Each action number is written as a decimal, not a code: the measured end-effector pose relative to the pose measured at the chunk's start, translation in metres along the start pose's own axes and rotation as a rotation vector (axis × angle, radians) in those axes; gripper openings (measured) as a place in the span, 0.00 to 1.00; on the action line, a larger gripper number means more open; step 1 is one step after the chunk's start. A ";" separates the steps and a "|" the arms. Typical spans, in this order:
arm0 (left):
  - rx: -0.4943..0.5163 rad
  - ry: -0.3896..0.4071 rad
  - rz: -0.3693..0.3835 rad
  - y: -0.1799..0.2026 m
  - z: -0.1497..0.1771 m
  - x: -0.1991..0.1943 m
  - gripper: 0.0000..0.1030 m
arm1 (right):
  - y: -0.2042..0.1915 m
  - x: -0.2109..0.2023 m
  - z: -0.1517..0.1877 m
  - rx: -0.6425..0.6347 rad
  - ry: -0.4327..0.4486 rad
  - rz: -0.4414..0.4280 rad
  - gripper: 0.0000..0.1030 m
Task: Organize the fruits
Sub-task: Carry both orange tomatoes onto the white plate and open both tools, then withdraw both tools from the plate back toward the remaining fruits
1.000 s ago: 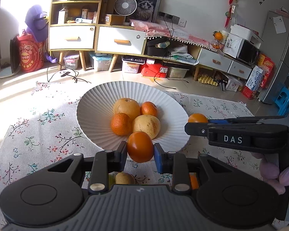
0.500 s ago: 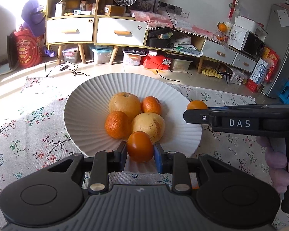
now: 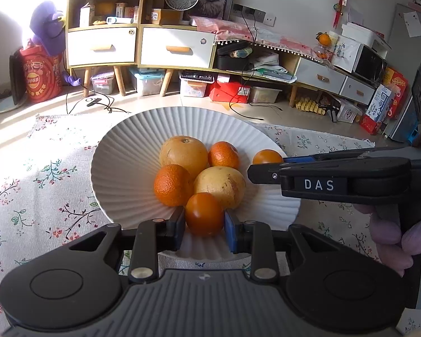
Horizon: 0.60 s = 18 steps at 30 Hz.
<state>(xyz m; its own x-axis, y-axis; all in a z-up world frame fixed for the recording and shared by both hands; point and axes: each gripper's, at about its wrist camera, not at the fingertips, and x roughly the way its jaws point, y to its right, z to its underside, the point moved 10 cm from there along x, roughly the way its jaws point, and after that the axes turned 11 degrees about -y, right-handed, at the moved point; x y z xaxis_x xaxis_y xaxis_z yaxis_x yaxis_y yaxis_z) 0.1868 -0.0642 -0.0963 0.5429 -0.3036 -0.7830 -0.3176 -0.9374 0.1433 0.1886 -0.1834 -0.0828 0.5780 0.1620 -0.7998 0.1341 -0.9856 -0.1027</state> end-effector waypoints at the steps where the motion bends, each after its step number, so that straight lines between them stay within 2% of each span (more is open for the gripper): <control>1: 0.002 0.001 0.000 0.000 0.000 0.001 0.14 | -0.001 0.000 0.000 0.000 0.000 -0.003 0.27; 11: 0.015 0.000 -0.004 0.001 0.000 0.001 0.15 | -0.003 0.002 -0.001 -0.009 -0.002 -0.006 0.28; 14: 0.018 -0.003 -0.001 0.002 0.000 0.001 0.19 | -0.003 -0.001 -0.001 -0.009 -0.001 -0.009 0.33; 18: 0.018 -0.008 -0.006 0.001 -0.001 0.000 0.34 | -0.004 -0.006 -0.001 -0.008 0.000 -0.007 0.40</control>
<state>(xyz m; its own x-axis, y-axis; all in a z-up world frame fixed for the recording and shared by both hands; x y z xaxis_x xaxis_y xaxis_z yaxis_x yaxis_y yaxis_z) 0.1867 -0.0654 -0.0955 0.5391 -0.2964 -0.7884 -0.3279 -0.9360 0.1278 0.1856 -0.1799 -0.0773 0.5771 0.1693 -0.7989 0.1452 -0.9840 -0.1037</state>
